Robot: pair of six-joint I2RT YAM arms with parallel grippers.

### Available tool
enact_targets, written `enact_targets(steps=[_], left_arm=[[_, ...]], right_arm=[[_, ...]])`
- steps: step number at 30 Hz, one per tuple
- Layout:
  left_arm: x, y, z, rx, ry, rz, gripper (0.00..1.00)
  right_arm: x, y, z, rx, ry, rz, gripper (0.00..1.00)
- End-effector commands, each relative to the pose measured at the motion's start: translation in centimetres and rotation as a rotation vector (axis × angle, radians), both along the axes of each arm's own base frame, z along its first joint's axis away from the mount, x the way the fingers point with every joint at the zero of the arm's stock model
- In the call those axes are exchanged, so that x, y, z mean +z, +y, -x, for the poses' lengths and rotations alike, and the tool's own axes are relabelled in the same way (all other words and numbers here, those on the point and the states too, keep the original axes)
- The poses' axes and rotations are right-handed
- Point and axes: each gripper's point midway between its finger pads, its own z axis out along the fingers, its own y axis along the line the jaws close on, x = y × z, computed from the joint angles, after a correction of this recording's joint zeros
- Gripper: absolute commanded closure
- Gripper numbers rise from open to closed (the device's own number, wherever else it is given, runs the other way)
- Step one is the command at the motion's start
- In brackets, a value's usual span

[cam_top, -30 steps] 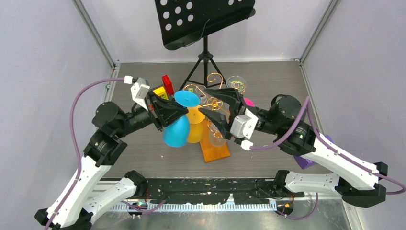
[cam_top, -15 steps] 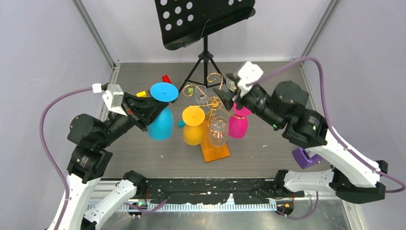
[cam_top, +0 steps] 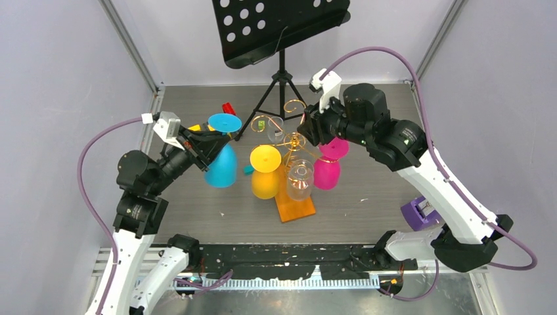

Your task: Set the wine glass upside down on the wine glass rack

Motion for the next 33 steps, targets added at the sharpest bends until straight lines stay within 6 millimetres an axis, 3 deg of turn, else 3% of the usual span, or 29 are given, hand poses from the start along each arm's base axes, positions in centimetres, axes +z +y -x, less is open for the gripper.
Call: enact_targets(steps=[1, 8, 19, 23, 24, 25, 26, 33], left_arm=[[2.6, -0.1, 0.4, -0.017, -0.137, 0.055, 1.00], [1.9, 0.3, 0.1, 0.010, -0.193, 0.085, 1.00], [0.8, 0.5, -0.4, 0.033, -0.215, 0.085, 1.00], [0.2, 0.2, -0.7, 0.021, -0.202, 0.059, 1.00], [0.1, 0.2, -0.8, 0.019, -0.200, 0.056, 1.00], [0.1, 0.2, -0.9, 0.020, -0.199, 0.054, 1.00], [0.0, 0.2, -0.9, 0.021, -0.201, 0.052, 1.00], [-0.2, 0.1, -1.1, 0.021, -0.207, 0.038, 1.00]], right_arm=[[2.1, 0.3, 1.4, 0.193, -0.057, -0.079, 0.55], [1.8, 0.4, 2.8, 0.488, -0.231, -0.004, 0.49], [0.4, 0.5, 1.3, 0.730, -0.390, 0.154, 0.35], [0.1, 1.1, 0.4, 0.791, -0.394, 0.178, 0.35], [-0.7, 1.3, 0.1, 0.812, -0.363, 0.181, 0.36], [-0.1, 1.4, 0.1, 0.821, -0.382, 0.185, 0.36], [-1.0, 1.5, 0.0, 0.837, -0.338, 0.188, 0.37], [-1.9, 1.7, -0.3, 0.867, -0.287, 0.196, 0.45]])
